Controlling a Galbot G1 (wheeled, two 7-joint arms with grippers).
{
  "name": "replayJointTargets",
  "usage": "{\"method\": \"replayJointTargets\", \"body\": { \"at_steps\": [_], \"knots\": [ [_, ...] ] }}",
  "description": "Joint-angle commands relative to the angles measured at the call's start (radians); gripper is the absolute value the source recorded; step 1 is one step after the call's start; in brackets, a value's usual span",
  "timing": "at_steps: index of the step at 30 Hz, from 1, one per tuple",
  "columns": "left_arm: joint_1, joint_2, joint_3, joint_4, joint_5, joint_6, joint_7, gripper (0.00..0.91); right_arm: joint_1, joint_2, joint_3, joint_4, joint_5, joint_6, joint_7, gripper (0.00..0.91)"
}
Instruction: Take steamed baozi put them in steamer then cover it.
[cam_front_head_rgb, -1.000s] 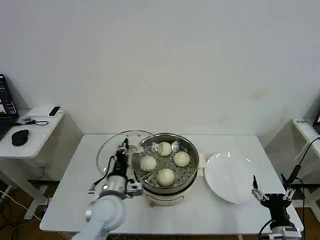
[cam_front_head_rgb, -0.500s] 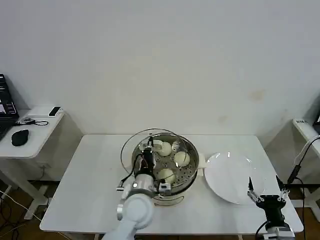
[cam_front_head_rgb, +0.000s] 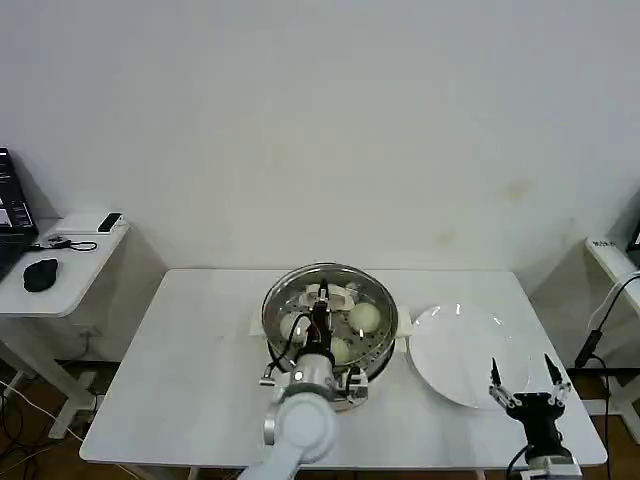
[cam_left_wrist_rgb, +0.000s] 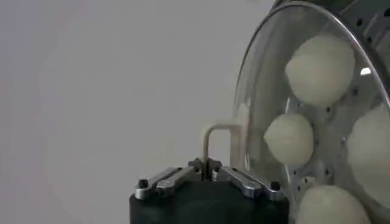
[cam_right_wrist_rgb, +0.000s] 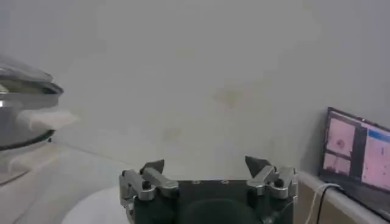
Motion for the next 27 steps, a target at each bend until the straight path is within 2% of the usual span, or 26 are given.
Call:
{"method": "replayJointTargets", "body": {
  "at_steps": [1,17,18,19,27],
  "knots": [
    [-0.001,-0.027,0.012,0.025,0.053,-0.009,-0.005,0.000,-0.003,0.001,-0.007,-0.005,-0.007,0.005,-0.001,0.907],
    [0.018,-0.029,0.002,0.029,0.055,-0.017,-0.010,0.000,-0.006,0.002,-0.016,-0.001,-0.014,0.009,-0.003,0.907],
    [0.022,-0.032,0.002,0.028,0.047,-0.015,-0.019,0.423,-0.006,0.002,-0.018,-0.001,-0.014,0.009,-0.003,0.907],
    [0.023,-0.032,0.002,0.027,0.044,-0.014,-0.019,0.907,-0.006,0.002,-0.019,0.000,-0.015,0.009,-0.003,0.907],
    [0.045,-0.025,0.003,-0.011,0.032,-0.009,-0.030,0.907,-0.010,0.004,-0.030,-0.001,-0.023,0.011,-0.003,0.907]
  ]
}}
